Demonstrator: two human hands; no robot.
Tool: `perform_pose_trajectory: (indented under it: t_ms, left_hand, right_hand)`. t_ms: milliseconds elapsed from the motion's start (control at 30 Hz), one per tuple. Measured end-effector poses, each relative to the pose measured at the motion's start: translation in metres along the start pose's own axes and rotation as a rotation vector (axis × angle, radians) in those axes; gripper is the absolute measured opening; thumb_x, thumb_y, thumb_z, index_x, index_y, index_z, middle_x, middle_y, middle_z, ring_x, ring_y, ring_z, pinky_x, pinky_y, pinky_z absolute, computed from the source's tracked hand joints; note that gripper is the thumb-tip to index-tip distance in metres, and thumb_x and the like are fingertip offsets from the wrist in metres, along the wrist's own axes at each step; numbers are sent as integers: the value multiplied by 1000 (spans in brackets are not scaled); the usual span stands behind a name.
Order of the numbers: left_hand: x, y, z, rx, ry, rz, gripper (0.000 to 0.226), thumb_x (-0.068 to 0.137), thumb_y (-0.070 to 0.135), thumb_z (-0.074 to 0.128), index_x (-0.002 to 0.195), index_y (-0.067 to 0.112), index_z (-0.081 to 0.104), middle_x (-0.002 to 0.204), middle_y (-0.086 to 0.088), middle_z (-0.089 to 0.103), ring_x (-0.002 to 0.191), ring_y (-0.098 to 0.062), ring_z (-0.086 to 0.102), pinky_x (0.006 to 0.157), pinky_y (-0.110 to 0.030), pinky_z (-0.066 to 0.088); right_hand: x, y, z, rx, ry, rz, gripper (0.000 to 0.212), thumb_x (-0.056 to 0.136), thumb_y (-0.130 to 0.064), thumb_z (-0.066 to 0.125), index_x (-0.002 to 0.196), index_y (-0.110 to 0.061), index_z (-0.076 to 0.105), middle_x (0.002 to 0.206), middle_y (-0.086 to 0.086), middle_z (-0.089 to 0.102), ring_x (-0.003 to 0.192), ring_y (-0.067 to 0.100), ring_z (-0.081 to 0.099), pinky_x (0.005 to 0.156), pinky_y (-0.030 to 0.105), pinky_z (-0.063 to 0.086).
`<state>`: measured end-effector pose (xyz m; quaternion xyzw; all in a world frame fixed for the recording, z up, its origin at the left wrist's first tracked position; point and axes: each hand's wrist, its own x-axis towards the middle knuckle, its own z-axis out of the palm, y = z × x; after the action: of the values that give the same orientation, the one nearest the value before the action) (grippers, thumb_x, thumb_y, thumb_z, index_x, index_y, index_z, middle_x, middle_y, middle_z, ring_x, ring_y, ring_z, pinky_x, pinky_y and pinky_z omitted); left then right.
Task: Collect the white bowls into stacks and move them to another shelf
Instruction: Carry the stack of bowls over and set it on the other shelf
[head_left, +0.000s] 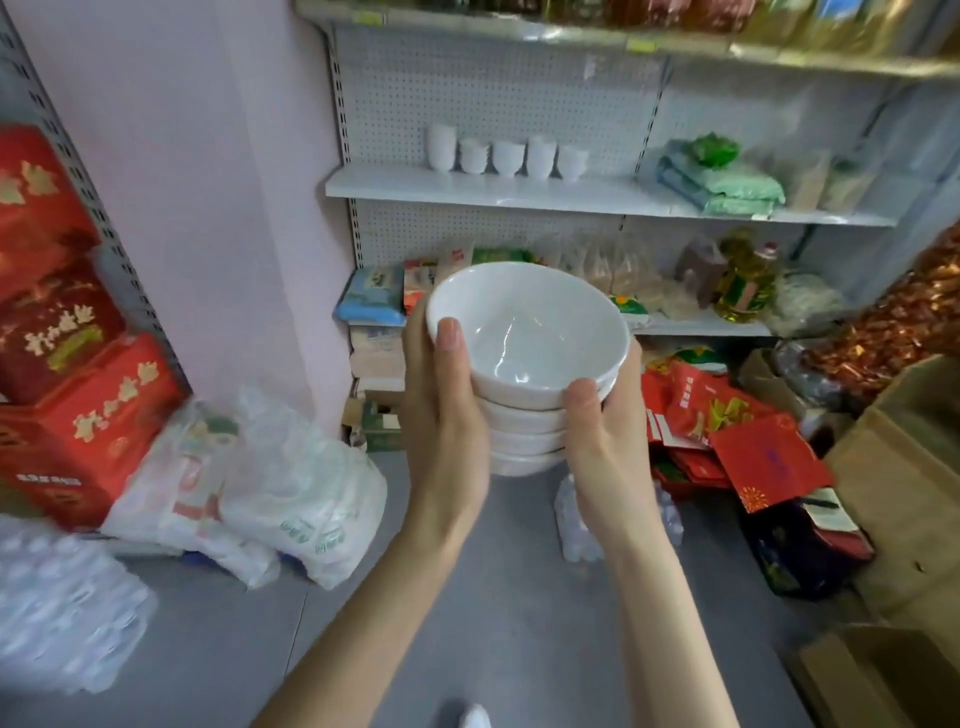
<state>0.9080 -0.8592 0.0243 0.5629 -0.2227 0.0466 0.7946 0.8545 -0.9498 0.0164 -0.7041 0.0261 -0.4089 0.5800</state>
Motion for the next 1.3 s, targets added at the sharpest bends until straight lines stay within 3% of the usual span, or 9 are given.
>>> perform_pose_trajectory:
  t_ms: [200, 300, 367, 500, 633, 733, 1100, 1200, 1300]
  left_hand:
    - [141, -63, 66, -26, -111, 15, 74, 82, 65, 34, 141, 21, 43, 135, 8, 56, 122, -1, 53, 99, -18, 45]
    - [193, -89, 87, -25, -148, 24, 76, 82, 66, 41, 141, 18, 41, 135, 5, 57, 124, -7, 53, 105, -29, 44]
    - [226, -106, 99, -12, -189, 66, 85, 81, 72, 49, 141, 14, 39, 135, 2, 56, 125, -11, 52, 106, -32, 43]
    - [294, -144, 127, -17, -261, 86, 95, 73, 74, 59, 138, 9, 40, 131, 1, 58, 121, -10, 55, 98, -23, 46]
    - [365, -190, 150, -31, -275, 99, 90, 72, 71, 60, 136, 10, 42, 127, 5, 60, 118, -9, 57, 92, -18, 46]
    - [427, -227, 168, -28, -258, 103, 94, 71, 74, 60, 136, 9, 42, 130, -1, 57, 120, -10, 55, 94, -20, 45]
    - [615, -328, 206, 34, -209, 78, 100, 67, 80, 57, 137, 10, 43, 129, 0, 58, 120, -11, 55, 97, -25, 47]
    - [658, -358, 200, 59, -159, 44, 107, 61, 83, 59, 139, 12, 41, 130, 4, 57, 117, -2, 56, 90, -14, 46]
    - [705, -389, 194, 121, -108, 55, 111, 60, 85, 57, 141, 11, 37, 127, 12, 55, 110, 11, 55, 84, -6, 43]
  right_hand:
    - [157, 70, -18, 15, 26, -15, 79, 74, -59, 60, 139, -19, 36, 136, 3, 50, 125, 10, 49, 104, 27, 41]
    - [214, 97, -23, 38, 5, 11, 61, 73, -46, 54, 130, -32, 39, 130, -8, 53, 120, 4, 52, 102, 24, 43]
    - [247, 118, -27, 40, 12, 8, 62, 74, -45, 53, 132, -28, 39, 129, -7, 53, 119, 3, 53, 100, 20, 43]
    - [317, 165, -32, 41, 8, 2, 71, 75, -50, 57, 136, -17, 39, 127, -6, 55, 117, 3, 54, 97, 20, 44]
    - [388, 215, -29, 21, 34, 18, 100, 65, -81, 58, 138, -16, 38, 132, 0, 53, 120, 7, 53, 98, 22, 45]
    - [446, 252, -23, 18, 47, 24, 98, 68, -76, 60, 139, -13, 37, 133, 1, 52, 119, 5, 54, 96, 21, 45]
    - [625, 371, 9, -5, 63, 21, 112, 61, -87, 53, 139, -8, 38, 127, 1, 56, 114, 1, 55, 93, 15, 44]
    - [664, 411, 30, 30, 25, 70, 110, 60, -86, 55, 138, -11, 38, 128, 0, 56, 110, -6, 55, 88, 9, 43]
    - [705, 453, 53, 65, -16, 100, 99, 65, -74, 63, 138, -12, 39, 128, 1, 56, 113, -1, 55, 91, 14, 44]
